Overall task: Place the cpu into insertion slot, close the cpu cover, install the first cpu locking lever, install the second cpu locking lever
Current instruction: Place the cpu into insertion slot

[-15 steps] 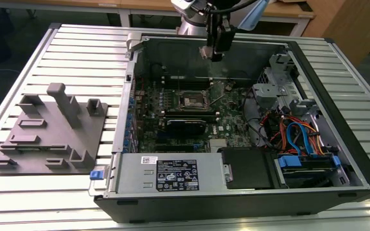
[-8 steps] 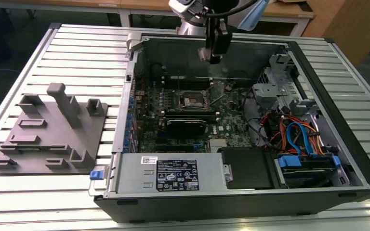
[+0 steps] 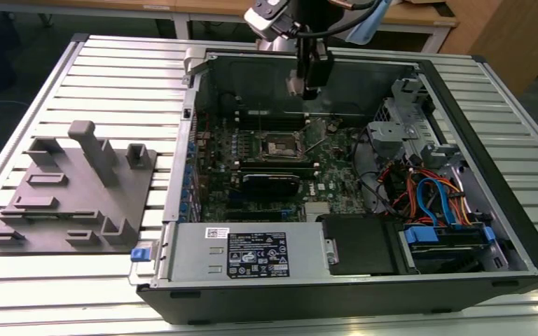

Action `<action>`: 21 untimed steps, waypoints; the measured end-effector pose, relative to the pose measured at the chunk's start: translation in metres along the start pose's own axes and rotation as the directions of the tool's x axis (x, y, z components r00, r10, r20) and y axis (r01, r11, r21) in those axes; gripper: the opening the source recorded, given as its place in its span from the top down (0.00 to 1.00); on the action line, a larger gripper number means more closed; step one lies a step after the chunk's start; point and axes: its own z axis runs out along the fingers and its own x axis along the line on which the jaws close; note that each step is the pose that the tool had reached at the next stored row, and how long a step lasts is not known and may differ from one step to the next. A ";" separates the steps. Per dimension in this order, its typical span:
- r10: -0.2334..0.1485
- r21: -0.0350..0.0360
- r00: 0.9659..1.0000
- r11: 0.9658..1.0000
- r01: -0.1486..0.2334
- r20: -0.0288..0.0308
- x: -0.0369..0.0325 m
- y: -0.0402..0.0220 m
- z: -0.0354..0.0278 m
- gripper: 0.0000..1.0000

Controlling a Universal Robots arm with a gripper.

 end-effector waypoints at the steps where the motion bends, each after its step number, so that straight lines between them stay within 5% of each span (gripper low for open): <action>1: 0.002 0.003 1.000 1.000 -0.002 0.000 0.0000 -0.0001 0.0010 0.46; 3: 0.005 0.008 1.000 1.000 -0.005 0.000 0.0000 -0.0003 0.0032 0.46; 12: 0.028 0.007 1.000 1.000 -0.028 0.002 -0.0001 -0.0029 0.0129 0.46; 21: 0.038 0.007 0.999 0.999 -0.038 0.003 -0.0002 -0.0031 0.0143 0.46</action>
